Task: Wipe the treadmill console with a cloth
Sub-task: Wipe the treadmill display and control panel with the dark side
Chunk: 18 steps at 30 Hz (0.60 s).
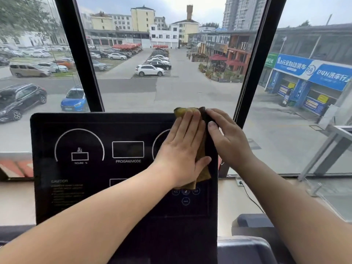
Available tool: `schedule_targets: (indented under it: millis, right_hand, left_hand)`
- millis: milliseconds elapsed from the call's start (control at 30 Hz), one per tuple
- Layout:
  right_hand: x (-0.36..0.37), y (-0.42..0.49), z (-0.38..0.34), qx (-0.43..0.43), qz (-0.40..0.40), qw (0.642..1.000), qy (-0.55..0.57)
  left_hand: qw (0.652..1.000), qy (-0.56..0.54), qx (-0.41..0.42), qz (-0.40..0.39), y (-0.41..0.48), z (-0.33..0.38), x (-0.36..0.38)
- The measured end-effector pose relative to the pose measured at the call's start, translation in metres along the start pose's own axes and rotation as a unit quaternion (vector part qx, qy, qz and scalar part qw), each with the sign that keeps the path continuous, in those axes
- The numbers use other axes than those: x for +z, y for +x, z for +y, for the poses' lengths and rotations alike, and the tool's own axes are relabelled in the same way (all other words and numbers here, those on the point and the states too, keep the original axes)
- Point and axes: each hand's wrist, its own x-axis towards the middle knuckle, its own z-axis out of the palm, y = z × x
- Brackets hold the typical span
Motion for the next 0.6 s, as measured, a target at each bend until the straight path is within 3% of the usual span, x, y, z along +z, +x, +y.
schedule_targets:
  millis: [167,267,400,533,600]
  right_hand:
    - [-0.003,-0.002,0.005,0.006,-0.024,0.999,-0.037]
    - [-0.011,-0.001,-0.001,0.008,-0.060,0.995,-0.077]
    - [-0.019,-0.008,-0.008,0.028,-0.054,0.997,-0.050]
    - [-0.018,-0.034,-0.009,0.049,0.000,0.999,-0.012]
    - [-0.018,-0.047,-0.007,0.077,0.011,0.997,0.009]
  left_hand:
    - [0.991,0.046,0.088,-0.091,-0.059,0.044,0.039]
    - [0.983,0.074,0.150,-0.073,-0.051,0.029,0.035]
    - [0.996,0.034,0.082,0.022,-0.005,-0.007,0.003]
    - [0.998,-0.022,0.037,0.055,-0.012,0.015,0.015]
    - [0.997,-0.025,0.059,0.040,-0.038,0.038,0.035]
